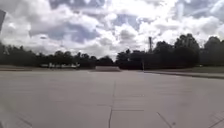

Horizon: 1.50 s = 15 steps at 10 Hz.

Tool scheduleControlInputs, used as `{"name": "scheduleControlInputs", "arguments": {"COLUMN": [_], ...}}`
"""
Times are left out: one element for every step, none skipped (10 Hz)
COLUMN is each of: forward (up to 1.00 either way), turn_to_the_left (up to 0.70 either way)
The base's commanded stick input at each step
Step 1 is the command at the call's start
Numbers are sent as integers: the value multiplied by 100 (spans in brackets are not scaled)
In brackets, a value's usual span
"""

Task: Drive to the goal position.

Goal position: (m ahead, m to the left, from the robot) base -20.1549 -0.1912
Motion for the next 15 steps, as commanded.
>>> {"name": "scheduleControlInputs", "arguments": {"forward": [0,0,0,0,0,0,0,0,0,0,0,0,0,0,0], "turn_to_the_left": [90,100,100,100,100,100,100,100,100,100,100,100,100,100,100]}}
